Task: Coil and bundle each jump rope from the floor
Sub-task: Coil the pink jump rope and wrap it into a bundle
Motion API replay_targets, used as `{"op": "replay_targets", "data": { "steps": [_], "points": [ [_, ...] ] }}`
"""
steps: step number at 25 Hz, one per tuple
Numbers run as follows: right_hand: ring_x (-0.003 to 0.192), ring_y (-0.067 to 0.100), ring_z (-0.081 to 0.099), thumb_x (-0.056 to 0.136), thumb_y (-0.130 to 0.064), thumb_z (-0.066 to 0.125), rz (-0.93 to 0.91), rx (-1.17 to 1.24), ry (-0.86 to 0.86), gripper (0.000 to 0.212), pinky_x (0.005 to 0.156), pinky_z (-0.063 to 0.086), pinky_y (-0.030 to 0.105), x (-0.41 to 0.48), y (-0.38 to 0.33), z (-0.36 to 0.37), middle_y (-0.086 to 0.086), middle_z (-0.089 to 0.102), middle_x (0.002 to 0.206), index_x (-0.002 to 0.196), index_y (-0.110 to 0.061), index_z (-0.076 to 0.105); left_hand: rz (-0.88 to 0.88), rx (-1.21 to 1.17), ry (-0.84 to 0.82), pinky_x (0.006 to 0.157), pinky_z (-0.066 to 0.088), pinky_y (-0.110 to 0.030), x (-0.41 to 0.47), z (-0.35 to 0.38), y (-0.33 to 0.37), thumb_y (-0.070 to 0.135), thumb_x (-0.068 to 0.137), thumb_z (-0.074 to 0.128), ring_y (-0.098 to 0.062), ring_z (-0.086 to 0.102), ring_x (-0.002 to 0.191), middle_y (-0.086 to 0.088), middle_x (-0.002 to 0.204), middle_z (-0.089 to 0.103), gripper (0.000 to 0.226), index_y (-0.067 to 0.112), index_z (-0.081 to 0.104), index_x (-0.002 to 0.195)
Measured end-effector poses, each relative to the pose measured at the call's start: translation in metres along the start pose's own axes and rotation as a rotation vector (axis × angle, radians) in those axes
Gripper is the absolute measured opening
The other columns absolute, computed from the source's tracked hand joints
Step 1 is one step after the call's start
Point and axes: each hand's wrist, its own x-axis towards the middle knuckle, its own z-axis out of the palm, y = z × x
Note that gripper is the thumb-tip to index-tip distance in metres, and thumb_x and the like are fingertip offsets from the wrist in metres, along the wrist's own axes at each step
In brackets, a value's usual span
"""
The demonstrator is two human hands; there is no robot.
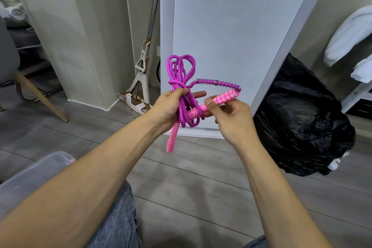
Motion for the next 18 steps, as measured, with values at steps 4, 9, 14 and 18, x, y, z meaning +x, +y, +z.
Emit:
{"op": "replay_targets", "data": {
  "steps": [4, 9, 14, 18],
  "points": [
    [0.047, 0.009, 0.047, 0.098, -0.027, 0.060, 0.159, 0.119, 0.085, 0.032, 0.054, 0.038, 0.024, 0.009, 0.009, -0.001, -0.003, 0.056, 0.055, 0.077, -0.003, 0.065, -0.013, 0.018, -0.121, 0.105, 0.048, -0.049, -0.007, 0.004, 0.004, 0.013, 0.104, 0.041, -0.039, 0.064, 0.115, -0.016, 0.119, 0.071, 0.025, -0.005, 0.055, 0.113],
    [0.037, 0.015, 0.032, 0.096, -0.023, 0.054, 0.442, 0.416, 0.186, 0.023, 0.045, 0.023, 0.026, 0.018, 0.013, -0.005, 0.001, 0.043, 0.049, 0.076, -0.011, 0.050, 0.015, 0.082, -0.275, 0.088, 0.056, -0.034, -0.014, 0.008, 0.008, 0.009, 0.104, 0.041, -0.030, 0.068, 0.105, -0.020, 0.119, 0.070, 0.022, 0.000, 0.059, 0.099],
    [0.040, 0.017, 0.039, 0.092, -0.025, 0.055, 0.574, 0.355, 0.231, 0.023, 0.052, 0.037, 0.029, 0.021, 0.015, -0.007, -0.001, 0.044, 0.048, 0.073, -0.014, 0.050, 0.056, 0.339, -0.419, 0.090, 0.053, -0.032, -0.016, 0.004, 0.010, 0.006, 0.104, 0.041, -0.028, 0.069, 0.106, -0.021, 0.119, 0.070, 0.022, -0.008, 0.057, 0.109],
    [0.028, 0.012, 0.038, 0.093, -0.023, 0.054, 0.694, 0.383, 0.213, 0.022, 0.047, 0.038, 0.023, 0.019, 0.017, -0.010, -0.001, 0.043, 0.043, 0.074, -0.014, 0.048, 0.130, 0.630, -0.503, 0.100, 0.049, -0.031, -0.016, 0.001, 0.014, 0.006, 0.104, 0.043, -0.024, 0.067, 0.113, -0.013, 0.117, 0.072, 0.025, -0.011, 0.054, 0.119]
  ]
}}
